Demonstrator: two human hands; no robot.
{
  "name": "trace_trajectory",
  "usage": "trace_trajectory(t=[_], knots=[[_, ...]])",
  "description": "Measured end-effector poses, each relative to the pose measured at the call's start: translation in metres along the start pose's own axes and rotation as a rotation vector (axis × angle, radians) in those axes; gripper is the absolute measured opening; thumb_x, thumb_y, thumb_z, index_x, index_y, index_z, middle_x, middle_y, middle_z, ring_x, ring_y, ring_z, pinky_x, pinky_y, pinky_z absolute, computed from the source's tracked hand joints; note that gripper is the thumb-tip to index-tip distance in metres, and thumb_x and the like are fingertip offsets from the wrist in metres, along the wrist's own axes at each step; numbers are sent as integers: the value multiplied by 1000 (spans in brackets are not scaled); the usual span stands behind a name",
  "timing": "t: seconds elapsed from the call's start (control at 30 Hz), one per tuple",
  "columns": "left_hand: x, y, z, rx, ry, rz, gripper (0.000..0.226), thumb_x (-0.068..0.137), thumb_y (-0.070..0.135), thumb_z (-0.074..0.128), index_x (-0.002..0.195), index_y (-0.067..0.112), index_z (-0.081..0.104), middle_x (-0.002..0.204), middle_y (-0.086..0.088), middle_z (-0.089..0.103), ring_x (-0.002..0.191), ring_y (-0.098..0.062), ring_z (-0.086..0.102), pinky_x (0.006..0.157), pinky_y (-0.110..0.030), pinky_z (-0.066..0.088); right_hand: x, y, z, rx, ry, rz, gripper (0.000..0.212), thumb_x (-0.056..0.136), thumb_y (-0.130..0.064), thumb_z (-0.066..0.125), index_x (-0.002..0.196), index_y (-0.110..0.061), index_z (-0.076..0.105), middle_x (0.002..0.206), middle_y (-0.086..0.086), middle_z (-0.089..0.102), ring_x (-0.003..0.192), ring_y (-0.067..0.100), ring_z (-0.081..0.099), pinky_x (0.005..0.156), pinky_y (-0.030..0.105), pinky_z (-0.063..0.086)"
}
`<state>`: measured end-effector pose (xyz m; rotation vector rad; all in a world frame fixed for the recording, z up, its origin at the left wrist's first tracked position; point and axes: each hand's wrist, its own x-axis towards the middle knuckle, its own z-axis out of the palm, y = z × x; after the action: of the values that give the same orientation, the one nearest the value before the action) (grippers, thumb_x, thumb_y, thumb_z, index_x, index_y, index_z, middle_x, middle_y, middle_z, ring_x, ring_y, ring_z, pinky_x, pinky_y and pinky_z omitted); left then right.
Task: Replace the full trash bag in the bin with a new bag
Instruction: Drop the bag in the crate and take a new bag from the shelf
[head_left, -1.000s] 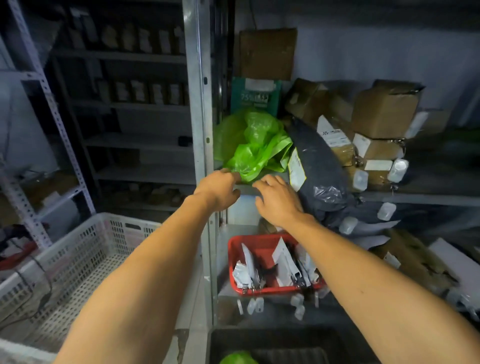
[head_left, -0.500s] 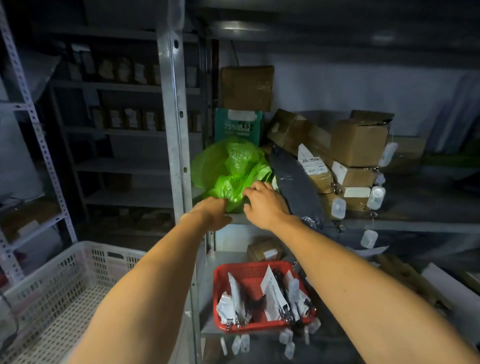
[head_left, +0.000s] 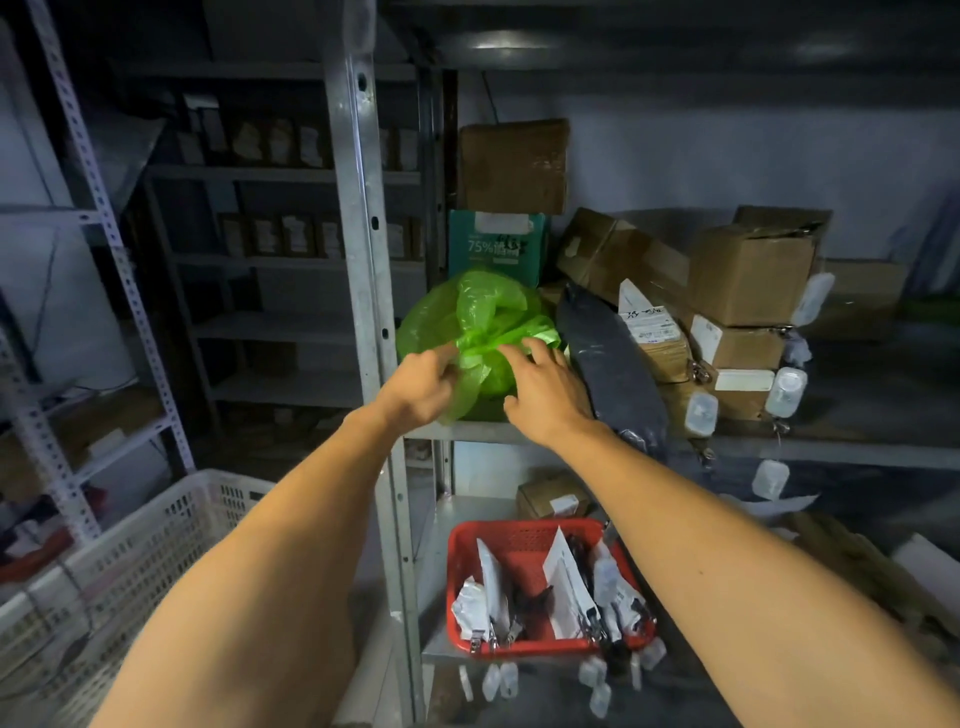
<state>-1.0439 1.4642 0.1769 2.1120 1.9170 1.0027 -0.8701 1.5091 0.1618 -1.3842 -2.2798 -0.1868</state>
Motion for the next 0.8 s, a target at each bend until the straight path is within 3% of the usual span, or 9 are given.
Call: trace_trajectory(t=[0.1,0.17,0.3,0.37,0.47,0.6,0.7,0.8], knots=[[-5,2,-9,-163,13,-29,19,100,18,45,85,12,53,79,-2,57,79,-22,54,66,-31,39,0,-2,3,4,68,18,80,82,-22,66,149,-28,24,153,8,25,132,36,36,101,45,41],[-9,1,-13,-225,-1,-68,24,102,24,44,79,24,52,78,6,54,77,-14,51,70,-30,40,0,-4,5,7,128,43,87,80,-25,69,151,-28,19,150,9,29,130,37,39,102,47,40],[-20,-12,-24,-259,-62,-105,26,101,39,42,96,21,61,101,-6,66,96,-21,62,77,-31,46,2,-11,8,-18,206,125,98,77,-30,72,153,-23,11,134,15,48,121,36,47,100,48,41],[-28,-20,-32,-217,-62,-108,36,96,51,46,108,21,63,107,-3,68,99,-20,63,83,-33,49,2,-14,11,-67,169,132,84,80,-30,69,151,-24,24,128,13,51,118,34,47,96,46,41],[-40,-29,-45,-129,-65,-123,52,81,65,62,115,26,64,102,2,70,93,-14,65,82,-31,52,0,-19,15,-57,116,101,44,87,-20,59,131,-25,58,120,10,50,116,33,43,94,46,40],[-50,-48,-50,171,-29,-166,60,78,45,75,130,20,59,111,-8,70,102,-25,66,84,-31,51,-4,-29,23,86,136,57,35,87,-17,51,119,-15,64,121,9,52,115,33,44,94,43,43],[-58,-63,-48,268,22,-210,29,88,33,65,107,11,70,100,-15,71,96,-35,66,73,-34,48,-9,-44,21,311,99,116,28,91,-16,46,115,-6,56,117,19,60,109,39,53,80,40,42],[-67,-68,-43,252,-26,-285,25,90,26,55,83,4,65,91,-23,69,85,-41,63,65,-34,43,-17,-57,21,425,127,214,22,92,-14,45,112,-9,53,102,26,65,95,44,59,69,41,41]])
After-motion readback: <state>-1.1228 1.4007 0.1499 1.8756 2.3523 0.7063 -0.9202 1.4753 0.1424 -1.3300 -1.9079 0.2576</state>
